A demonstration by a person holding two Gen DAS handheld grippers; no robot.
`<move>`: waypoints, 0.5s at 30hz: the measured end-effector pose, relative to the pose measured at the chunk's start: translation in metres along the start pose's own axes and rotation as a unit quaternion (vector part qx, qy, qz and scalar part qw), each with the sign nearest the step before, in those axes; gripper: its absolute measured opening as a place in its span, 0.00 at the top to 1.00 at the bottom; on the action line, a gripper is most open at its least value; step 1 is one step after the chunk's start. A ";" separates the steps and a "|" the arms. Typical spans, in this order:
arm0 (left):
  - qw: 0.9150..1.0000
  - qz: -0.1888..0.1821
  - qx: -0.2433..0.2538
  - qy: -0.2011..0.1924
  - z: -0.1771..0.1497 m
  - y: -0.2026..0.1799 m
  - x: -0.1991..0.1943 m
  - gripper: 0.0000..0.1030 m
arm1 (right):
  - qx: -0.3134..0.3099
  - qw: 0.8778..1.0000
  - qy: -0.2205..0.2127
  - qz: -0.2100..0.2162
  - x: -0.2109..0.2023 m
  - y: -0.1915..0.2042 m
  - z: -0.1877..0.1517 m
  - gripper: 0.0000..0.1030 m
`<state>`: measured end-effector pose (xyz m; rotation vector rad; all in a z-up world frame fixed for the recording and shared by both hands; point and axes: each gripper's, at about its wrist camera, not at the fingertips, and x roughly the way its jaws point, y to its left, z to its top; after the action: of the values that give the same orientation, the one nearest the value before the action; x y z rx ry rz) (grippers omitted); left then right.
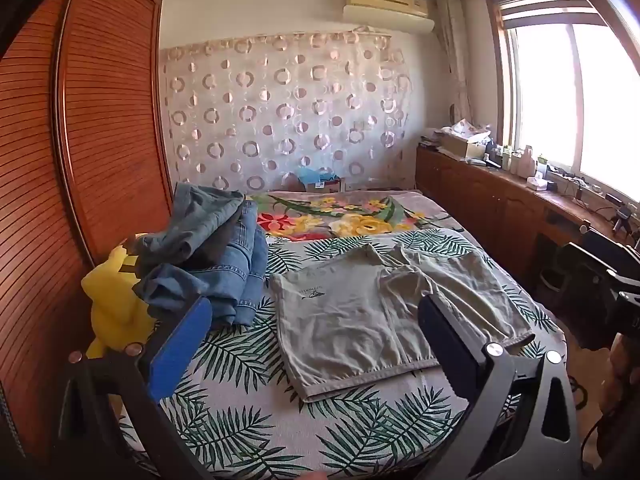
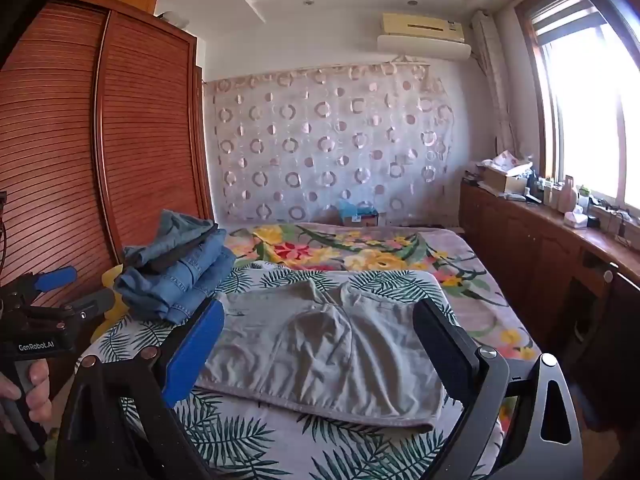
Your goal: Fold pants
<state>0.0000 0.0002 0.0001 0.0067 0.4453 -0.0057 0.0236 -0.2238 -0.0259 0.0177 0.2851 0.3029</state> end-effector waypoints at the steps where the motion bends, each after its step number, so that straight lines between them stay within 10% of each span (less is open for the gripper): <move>1: 1.000 -0.001 0.000 -0.001 0.000 0.000 0.000 0.00 | 0.001 1.000 0.001 0.000 0.000 0.000 0.000 0.07; 15: 1.000 0.003 0.010 -0.002 0.003 -0.003 -0.005 0.00 | -0.003 1.000 -0.001 0.002 -0.002 0.004 0.000 0.07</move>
<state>-0.0029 -0.0027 0.0047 0.0270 0.4408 -0.0045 0.0210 -0.2207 -0.0251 0.0122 0.2820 0.3079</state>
